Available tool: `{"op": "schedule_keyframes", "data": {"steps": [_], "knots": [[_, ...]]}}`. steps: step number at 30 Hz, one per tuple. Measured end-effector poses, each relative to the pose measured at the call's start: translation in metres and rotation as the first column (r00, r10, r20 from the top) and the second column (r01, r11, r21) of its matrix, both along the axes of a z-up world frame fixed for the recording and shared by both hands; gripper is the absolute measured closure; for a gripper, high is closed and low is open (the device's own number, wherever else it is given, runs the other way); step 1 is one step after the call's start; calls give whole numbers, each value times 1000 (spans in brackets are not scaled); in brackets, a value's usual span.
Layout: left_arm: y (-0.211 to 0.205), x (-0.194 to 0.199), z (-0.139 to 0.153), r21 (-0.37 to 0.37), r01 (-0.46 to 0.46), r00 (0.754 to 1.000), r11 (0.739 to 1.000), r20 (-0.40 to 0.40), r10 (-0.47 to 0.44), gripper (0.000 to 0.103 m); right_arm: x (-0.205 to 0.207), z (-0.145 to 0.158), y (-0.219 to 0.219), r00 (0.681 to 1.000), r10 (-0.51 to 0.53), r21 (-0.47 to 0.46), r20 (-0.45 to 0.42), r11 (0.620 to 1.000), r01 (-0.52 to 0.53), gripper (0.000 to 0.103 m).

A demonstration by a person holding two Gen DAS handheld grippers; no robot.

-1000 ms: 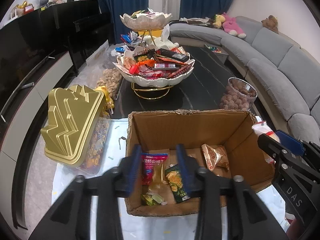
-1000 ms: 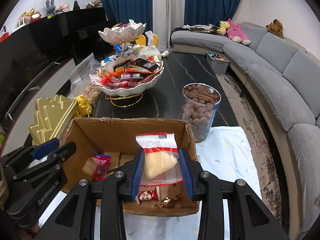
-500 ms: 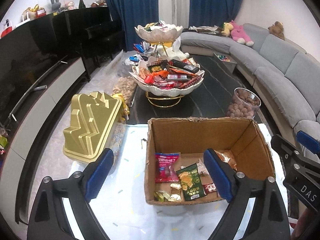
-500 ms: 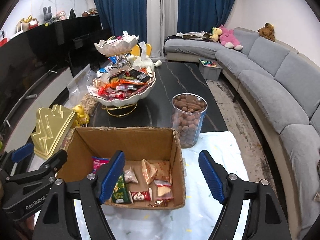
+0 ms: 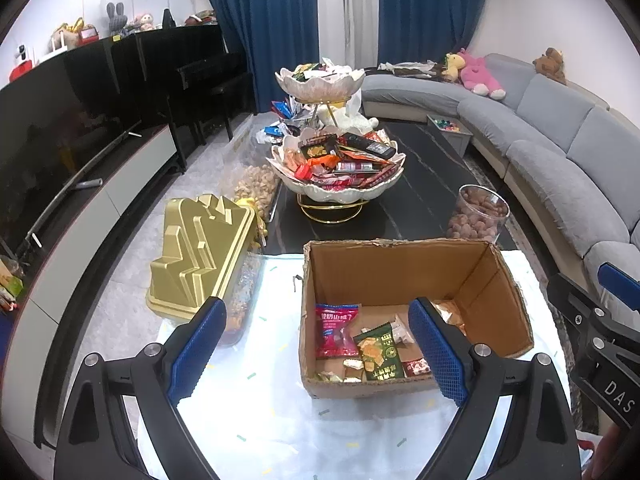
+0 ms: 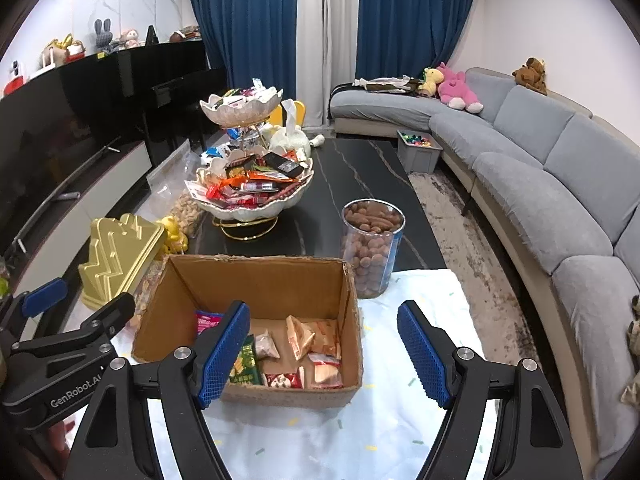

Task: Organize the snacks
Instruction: 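Withdraw both open tools from the box back over the table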

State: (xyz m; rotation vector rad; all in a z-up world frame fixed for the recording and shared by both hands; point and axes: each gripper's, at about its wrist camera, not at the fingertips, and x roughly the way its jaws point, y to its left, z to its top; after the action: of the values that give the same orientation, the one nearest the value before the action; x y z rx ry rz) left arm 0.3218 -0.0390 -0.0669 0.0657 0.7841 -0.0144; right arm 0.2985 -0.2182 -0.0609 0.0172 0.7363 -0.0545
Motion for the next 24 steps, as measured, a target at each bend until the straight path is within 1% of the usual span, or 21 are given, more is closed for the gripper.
{"op": "schedule_keyframes", "data": {"steps": [12, 16, 24], "knots": [[-3, -38, 12, 4, 14, 1000, 1000, 18, -14, 10, -36, 10, -2, 1000, 7, -6, 20, 1000, -7, 26], [-5, -55, 12, 17, 21, 999, 1000, 27, -21, 10, -50, 12, -5, 1000, 7, -2, 18, 1000, -7, 26], [-10, -88, 10, 11, 35, 999, 999, 27, -36, 10, -79, 12, -15, 1000, -4, 5, 8, 1000, 4, 26]]}}
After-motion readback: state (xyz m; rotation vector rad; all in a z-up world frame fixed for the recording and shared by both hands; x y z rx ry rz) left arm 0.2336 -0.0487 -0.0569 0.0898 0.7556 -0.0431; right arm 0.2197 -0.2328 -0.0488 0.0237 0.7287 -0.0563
